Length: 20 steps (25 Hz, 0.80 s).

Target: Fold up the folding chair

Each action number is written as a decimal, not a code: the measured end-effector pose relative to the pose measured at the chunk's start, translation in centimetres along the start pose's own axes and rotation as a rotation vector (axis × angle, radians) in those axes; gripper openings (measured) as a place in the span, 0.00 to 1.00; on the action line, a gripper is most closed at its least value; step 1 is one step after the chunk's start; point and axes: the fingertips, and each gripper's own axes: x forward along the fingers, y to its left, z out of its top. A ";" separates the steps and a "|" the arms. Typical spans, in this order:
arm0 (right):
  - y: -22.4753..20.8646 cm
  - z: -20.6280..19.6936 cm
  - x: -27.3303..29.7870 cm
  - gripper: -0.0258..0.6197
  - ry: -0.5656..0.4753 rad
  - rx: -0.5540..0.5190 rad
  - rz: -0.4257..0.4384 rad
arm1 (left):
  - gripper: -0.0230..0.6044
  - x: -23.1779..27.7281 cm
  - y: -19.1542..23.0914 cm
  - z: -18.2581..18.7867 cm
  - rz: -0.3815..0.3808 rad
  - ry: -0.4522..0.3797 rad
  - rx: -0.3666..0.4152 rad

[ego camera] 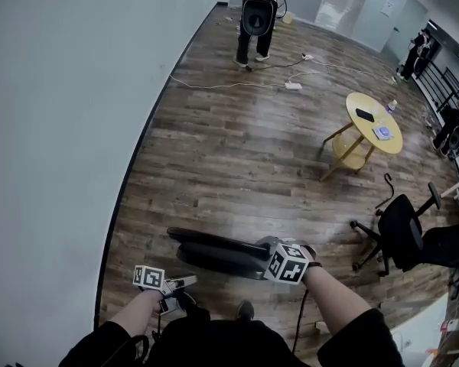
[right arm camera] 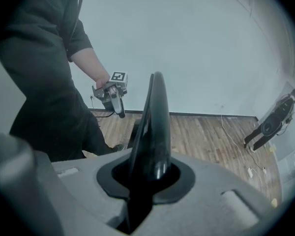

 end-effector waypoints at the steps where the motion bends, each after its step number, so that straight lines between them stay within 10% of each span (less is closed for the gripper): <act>1: 0.1 0.0 0.0 0.13 -0.001 0.000 -0.001 | 0.32 -0.9 -0.4 0.0 0.010 -0.001 0.035; 7: 0.1 0.1 0.0 0.13 0.002 0.009 0.003 | 0.34 -4.8 -3.8 0.2 0.044 0.021 0.235; 15: -0.2 -0.4 -0.4 0.13 0.008 0.031 0.010 | 0.37 -6.5 -11.9 2.3 0.117 0.098 0.736; 20: -0.7 0.0 -0.3 0.13 0.006 0.032 0.012 | 0.38 -6.5 -14.6 4.6 0.149 0.102 0.879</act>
